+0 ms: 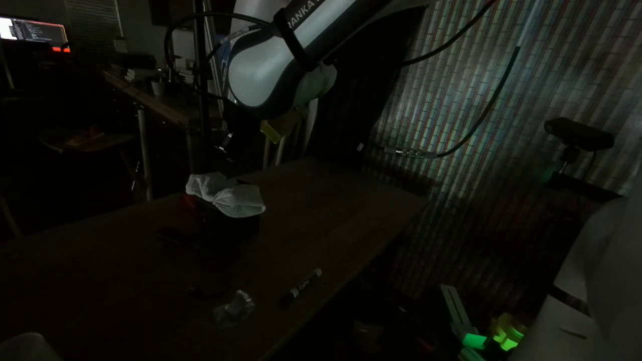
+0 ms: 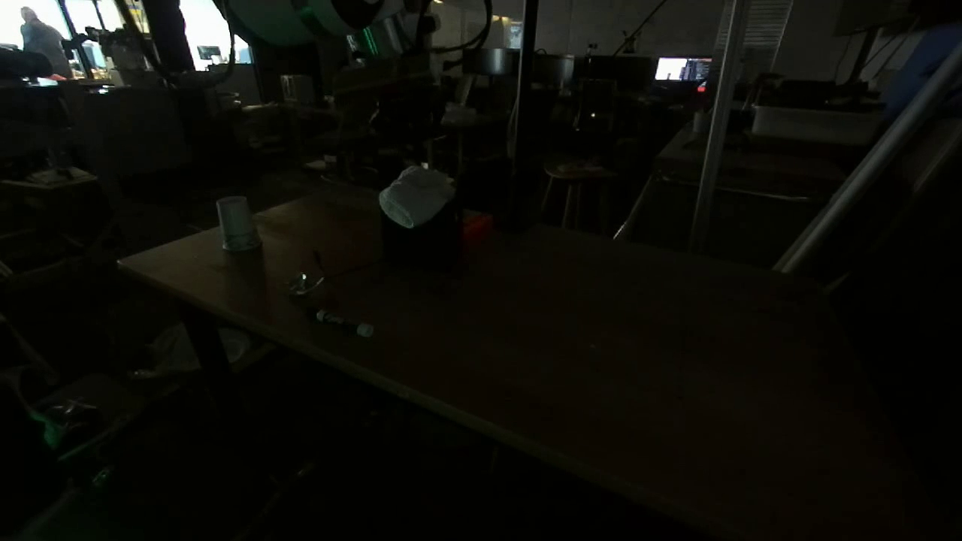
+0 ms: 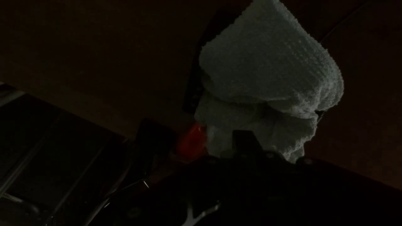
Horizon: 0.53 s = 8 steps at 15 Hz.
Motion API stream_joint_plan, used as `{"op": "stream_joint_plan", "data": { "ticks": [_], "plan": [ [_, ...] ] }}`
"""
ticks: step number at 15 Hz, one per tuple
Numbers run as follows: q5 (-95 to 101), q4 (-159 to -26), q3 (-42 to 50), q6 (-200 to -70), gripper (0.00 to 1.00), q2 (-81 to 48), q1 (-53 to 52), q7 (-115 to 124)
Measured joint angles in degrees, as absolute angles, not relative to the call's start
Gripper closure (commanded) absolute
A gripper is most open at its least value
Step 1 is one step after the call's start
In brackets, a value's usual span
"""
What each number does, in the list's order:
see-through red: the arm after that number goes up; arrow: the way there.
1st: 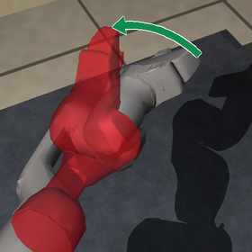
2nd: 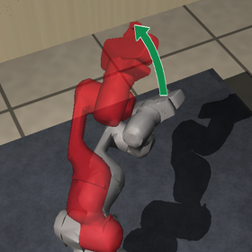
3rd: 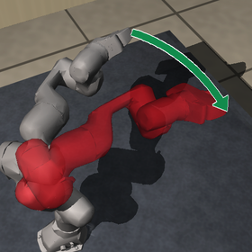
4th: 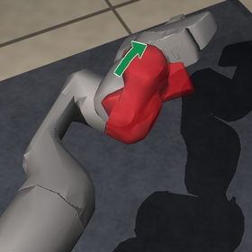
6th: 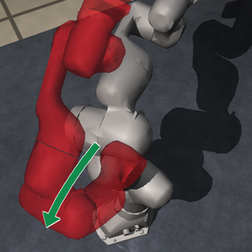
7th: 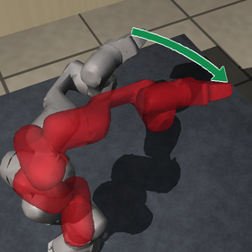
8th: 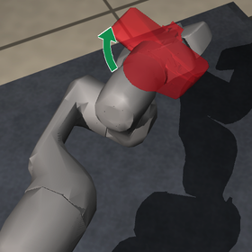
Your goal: Put the white towel in the black box
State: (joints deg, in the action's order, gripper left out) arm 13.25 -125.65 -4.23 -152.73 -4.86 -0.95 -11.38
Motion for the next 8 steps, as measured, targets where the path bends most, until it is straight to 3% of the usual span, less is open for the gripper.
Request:
{"op": "stream_joint_plan", "data": {
  "ticks": [8],
  "plan": [
    [13.89, -119.61, -3.46, -151.17, 1.00, -15.03, -1.69, -10.06]
  ]
}}
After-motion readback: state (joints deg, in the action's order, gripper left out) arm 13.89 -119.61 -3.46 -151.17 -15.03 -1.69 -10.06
